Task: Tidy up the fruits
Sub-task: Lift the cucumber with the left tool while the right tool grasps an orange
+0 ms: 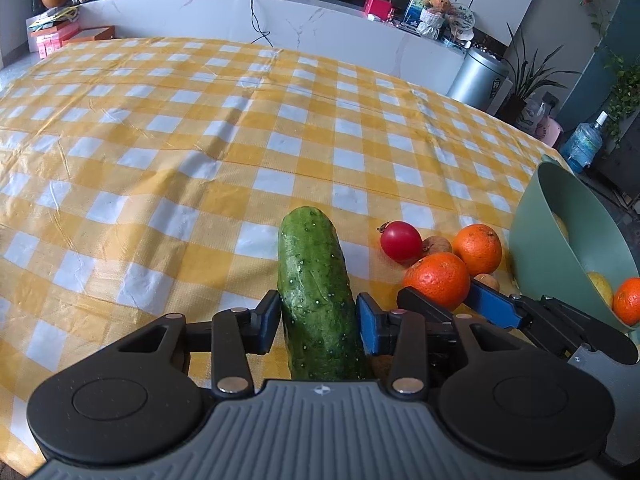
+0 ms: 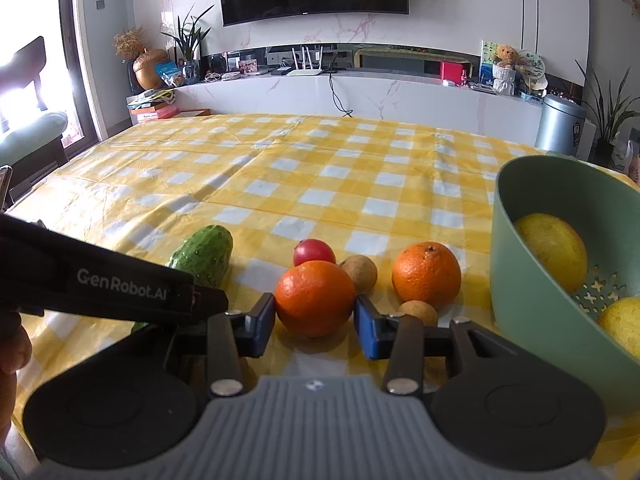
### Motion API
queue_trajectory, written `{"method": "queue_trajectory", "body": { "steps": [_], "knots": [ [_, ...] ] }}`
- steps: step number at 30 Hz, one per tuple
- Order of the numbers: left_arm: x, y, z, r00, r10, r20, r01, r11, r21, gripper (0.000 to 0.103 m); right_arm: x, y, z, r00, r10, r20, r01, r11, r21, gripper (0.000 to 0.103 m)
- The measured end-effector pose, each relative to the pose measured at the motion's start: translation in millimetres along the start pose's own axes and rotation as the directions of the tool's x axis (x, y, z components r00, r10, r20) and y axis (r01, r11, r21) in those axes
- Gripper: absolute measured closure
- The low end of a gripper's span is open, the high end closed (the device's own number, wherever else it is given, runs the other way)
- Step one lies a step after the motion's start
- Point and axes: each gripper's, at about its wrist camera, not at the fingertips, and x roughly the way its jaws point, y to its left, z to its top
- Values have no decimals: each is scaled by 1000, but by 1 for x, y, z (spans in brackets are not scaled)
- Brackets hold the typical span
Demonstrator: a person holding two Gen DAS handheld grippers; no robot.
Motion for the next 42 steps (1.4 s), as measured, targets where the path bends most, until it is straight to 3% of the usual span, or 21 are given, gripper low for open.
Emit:
{"method": "queue_trajectory", "body": {
  "steps": [22,42],
  "knots": [
    [-38,-15,-5,997,8,83,-11,999,40,59,-49,-5,-1,996,-20,87,17,999,38,63],
    [-95,-46,4,979,-50,199,34,996,86,60,-105,-16,-4,986,-52,158,46,998,44,64]
  ]
}}
